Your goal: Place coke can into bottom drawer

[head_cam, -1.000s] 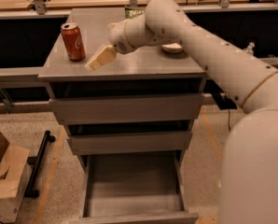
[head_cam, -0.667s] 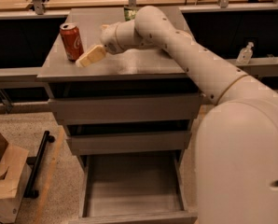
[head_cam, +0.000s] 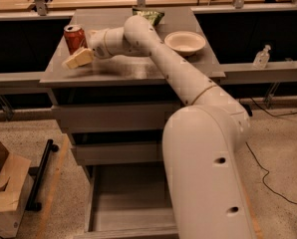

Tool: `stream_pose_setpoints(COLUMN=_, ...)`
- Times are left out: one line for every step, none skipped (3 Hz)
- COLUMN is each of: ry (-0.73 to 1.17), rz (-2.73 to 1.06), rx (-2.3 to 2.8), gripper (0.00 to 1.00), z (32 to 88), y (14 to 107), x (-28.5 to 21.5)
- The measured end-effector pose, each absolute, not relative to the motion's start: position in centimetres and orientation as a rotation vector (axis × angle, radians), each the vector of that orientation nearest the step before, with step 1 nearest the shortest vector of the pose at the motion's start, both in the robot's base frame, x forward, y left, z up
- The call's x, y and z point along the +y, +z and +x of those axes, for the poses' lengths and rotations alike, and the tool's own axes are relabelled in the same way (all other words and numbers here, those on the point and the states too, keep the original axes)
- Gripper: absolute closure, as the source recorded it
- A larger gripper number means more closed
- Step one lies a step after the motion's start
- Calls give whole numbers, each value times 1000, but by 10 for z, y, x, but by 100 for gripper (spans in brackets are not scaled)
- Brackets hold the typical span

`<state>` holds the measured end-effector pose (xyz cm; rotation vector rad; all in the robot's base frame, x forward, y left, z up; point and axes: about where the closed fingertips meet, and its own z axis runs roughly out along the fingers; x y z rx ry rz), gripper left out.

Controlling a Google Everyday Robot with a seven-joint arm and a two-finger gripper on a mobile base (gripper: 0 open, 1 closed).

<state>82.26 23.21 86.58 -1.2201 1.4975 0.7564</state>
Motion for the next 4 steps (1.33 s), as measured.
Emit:
stream_pose_setpoints(ry=802, rz=-1242, rx=1453, gripper=18, z=827, y=868, x=262)
stream_pose_setpoints(ry=810, rz=-1253, rx=1430, gripper=41, z=826, y=875, x=270)
stream_pose_setpoints(ry=795, rz=-1240, rx=1418, gripper=65, z=820, y=888, x=259)
stream_pose_setpoints(ry=768, rz=-1225, rx=1426, gripper=88, z=803, y=897, x=234)
